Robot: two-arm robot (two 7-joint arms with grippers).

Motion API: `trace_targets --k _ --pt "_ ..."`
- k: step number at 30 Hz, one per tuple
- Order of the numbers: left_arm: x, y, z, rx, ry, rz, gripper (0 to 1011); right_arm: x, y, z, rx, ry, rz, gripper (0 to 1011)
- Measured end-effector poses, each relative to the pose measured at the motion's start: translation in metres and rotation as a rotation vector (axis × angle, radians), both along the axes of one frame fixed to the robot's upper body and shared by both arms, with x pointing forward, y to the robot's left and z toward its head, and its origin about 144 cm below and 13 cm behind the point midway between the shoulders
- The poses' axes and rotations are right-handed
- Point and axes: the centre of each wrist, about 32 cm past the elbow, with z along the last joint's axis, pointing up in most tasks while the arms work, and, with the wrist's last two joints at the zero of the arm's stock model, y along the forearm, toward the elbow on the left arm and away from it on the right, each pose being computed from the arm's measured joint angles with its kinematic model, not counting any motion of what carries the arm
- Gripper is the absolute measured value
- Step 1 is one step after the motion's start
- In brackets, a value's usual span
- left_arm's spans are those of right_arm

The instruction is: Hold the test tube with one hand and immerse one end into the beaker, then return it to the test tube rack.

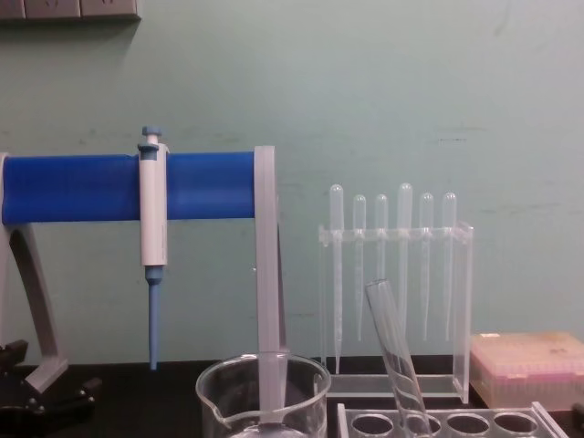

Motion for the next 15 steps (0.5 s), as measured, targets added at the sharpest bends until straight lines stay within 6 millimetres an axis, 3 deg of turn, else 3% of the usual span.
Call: trace_targets --k 15 --pt "0.0000 0.0000 0.0000 0.000 0.000 0.000 1000 -0.0009 -0.0009 0.0000 -0.001 -0.001 -0.003 1002"
